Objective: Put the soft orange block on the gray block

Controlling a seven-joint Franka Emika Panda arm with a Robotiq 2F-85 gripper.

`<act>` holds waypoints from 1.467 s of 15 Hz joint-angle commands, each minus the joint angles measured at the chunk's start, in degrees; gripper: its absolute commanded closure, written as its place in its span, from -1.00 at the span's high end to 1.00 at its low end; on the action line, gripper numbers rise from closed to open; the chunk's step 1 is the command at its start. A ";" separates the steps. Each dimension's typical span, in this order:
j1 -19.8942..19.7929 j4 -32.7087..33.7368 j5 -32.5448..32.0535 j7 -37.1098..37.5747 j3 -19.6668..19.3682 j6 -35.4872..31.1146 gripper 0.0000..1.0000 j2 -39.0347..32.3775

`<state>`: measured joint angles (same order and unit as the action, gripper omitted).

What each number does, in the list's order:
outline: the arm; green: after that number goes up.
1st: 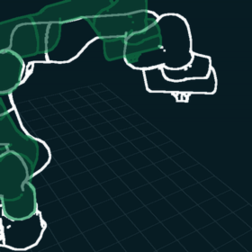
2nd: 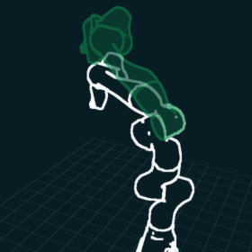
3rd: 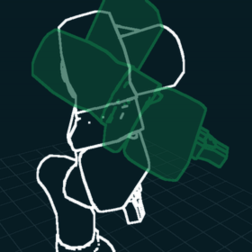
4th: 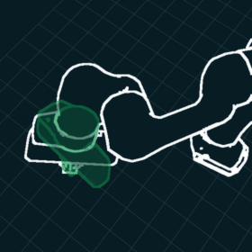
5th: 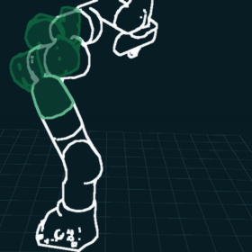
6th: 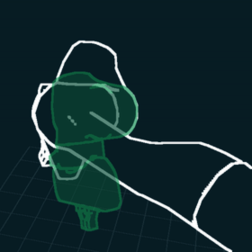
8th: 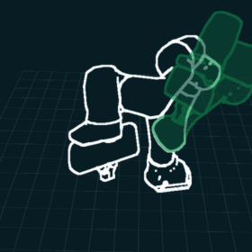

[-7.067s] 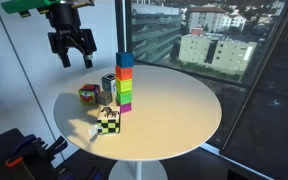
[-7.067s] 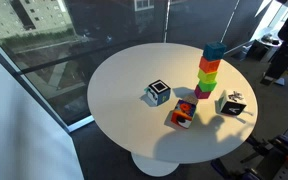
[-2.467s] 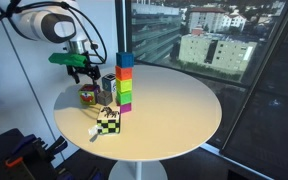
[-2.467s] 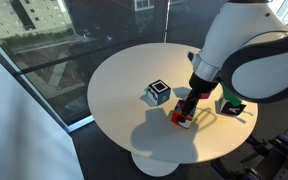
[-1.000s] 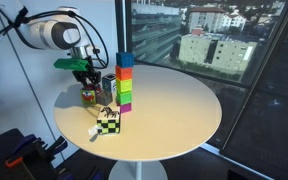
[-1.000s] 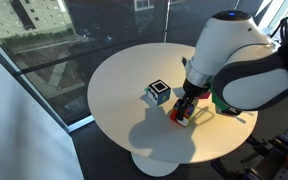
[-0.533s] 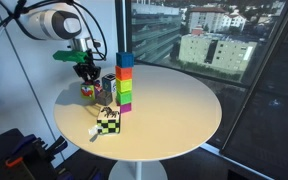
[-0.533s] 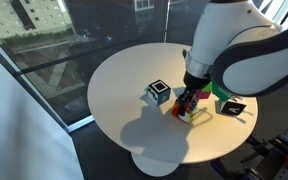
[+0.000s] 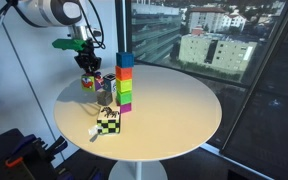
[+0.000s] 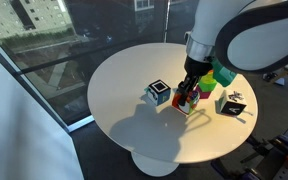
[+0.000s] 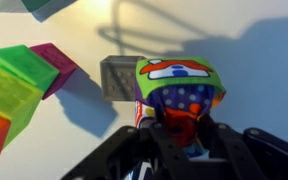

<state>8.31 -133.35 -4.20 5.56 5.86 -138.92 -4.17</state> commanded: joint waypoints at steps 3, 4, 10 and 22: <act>-1.19 1.66 -2.19 2.60 -0.93 2.99 -0.78 0.74; -1.49 1.92 -2.71 2.82 -1.25 3.01 -0.78 0.43; -2.74 2.15 -4.85 3.40 -2.64 2.68 -0.77 -0.39; -3.04 1.63 -4.87 2.62 -3.13 4.65 1.00 0.70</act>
<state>5.69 -132.58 -7.84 7.26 2.71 -137.41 -4.61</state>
